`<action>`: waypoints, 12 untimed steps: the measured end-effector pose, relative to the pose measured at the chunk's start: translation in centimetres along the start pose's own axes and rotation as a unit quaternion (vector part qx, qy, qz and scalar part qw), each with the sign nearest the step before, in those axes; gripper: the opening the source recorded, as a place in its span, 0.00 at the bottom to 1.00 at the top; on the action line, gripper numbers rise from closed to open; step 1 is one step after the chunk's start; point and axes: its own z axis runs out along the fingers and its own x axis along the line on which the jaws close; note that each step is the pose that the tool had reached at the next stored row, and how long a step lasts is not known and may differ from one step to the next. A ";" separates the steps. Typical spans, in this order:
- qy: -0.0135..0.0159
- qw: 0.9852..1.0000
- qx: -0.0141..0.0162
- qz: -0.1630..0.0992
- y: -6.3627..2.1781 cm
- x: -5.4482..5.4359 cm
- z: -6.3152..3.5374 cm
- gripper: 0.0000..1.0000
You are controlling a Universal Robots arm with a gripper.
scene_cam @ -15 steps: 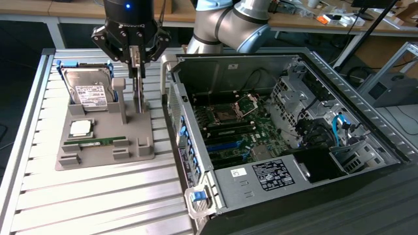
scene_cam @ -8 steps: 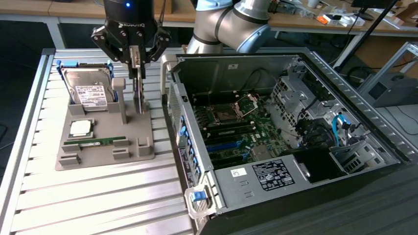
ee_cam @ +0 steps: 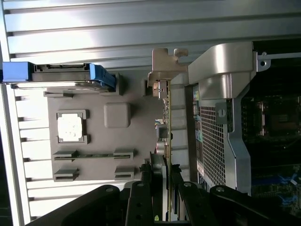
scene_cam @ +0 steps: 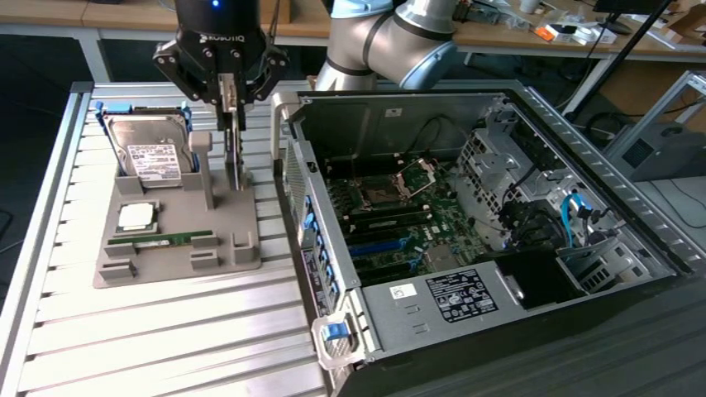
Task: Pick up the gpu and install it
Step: 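Pick up the gpu and move the gpu toward the slot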
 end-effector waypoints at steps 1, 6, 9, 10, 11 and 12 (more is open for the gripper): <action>0.000 1.000 0.000 0.000 0.00 0.0 -0.02 0.27; 0.000 1.000 0.000 0.000 0.00 0.0 -0.15 0.27; 0.000 1.000 0.000 0.000 0.00 0.0 -0.21 0.27; 0.000 1.000 0.000 0.000 0.00 0.0 -0.23 0.27; 0.000 1.000 0.000 0.000 0.00 0.0 -0.25 0.27; 0.000 1.000 0.000 0.000 0.00 0.0 -0.28 0.27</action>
